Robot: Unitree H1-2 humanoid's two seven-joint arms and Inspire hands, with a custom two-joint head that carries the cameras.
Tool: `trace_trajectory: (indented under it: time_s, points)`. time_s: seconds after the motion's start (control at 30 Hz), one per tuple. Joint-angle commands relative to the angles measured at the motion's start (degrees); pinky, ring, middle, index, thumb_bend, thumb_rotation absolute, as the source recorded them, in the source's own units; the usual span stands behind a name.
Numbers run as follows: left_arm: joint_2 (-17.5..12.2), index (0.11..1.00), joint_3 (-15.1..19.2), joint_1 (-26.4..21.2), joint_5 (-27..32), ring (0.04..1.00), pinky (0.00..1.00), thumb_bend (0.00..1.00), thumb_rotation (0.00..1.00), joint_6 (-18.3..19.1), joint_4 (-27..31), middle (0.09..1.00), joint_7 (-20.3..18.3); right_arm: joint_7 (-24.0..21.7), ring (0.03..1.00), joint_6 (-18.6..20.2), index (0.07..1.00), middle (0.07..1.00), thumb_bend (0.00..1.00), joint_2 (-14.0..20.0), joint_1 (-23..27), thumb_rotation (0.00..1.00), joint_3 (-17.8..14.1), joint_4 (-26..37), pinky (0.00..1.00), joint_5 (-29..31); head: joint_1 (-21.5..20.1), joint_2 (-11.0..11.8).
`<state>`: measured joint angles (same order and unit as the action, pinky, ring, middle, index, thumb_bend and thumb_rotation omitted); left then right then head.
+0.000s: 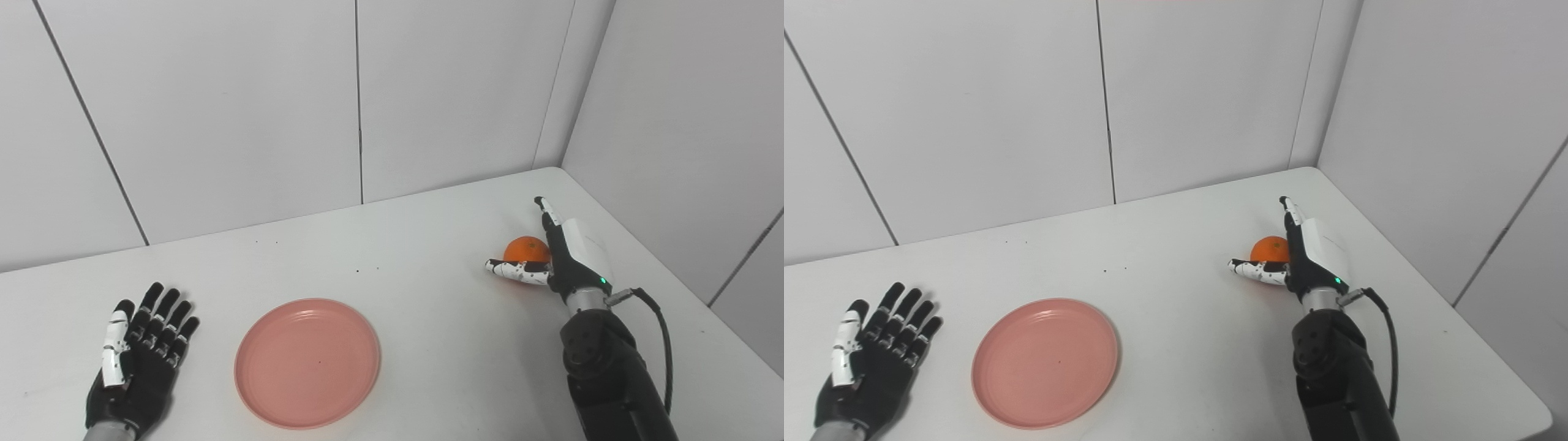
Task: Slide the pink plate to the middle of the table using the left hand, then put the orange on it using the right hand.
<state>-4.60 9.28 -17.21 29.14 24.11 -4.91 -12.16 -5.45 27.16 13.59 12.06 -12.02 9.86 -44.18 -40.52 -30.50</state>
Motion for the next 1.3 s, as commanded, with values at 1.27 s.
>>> trace_trajectory:
  time_s: [1.27]
  points:
    - [-1.94, 1.000, -1.91, 0.24, 2.38, 1.000, 1.00, 0.30, 1.00, 2.75, 1.59, 1.000, 3.27, -5.66, 0.858, -0.24, 0.885, 0.883, 0.97, 0.73, 4.66, 0.34, -4.15, -4.74, 0.73, -5.44, -0.43, -0.86]
